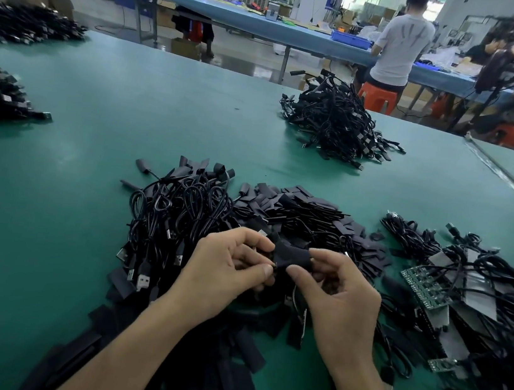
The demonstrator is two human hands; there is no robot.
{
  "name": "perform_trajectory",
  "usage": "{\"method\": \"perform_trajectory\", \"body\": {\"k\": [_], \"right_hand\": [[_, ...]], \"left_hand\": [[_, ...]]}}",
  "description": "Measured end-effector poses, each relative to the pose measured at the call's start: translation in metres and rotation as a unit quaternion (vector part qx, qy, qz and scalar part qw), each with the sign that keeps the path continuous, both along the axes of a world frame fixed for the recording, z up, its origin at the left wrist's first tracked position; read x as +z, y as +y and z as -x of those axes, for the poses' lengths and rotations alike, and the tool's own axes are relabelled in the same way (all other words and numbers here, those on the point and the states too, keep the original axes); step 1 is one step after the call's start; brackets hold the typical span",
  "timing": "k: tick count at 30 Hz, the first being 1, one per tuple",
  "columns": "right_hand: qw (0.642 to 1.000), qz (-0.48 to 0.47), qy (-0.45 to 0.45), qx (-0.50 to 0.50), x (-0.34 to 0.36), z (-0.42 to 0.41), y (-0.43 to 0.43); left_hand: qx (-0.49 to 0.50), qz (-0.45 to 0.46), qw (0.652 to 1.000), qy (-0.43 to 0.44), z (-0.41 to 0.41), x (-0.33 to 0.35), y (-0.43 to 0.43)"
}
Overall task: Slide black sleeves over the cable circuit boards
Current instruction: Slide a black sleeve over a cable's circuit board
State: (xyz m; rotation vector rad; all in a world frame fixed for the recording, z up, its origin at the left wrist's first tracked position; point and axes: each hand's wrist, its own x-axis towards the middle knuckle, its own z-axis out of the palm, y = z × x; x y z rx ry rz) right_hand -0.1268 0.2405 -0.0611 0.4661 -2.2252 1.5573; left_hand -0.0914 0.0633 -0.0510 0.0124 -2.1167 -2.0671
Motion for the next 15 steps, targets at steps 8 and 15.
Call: {"method": "perform_trajectory", "body": {"k": [8, 15], "right_hand": [[0.998, 0.042, -0.046, -0.022, 0.002, -0.005, -0.01], [0.998, 0.031, -0.061, -0.002, -0.002, -0.005, -0.013]], "left_hand": [[0.025, 0.055, 0.998, 0.008, -0.001, -0.003, 0.005], [0.041, 0.039, 0.998, 0.004, 0.0, -0.004, 0.006]]}}
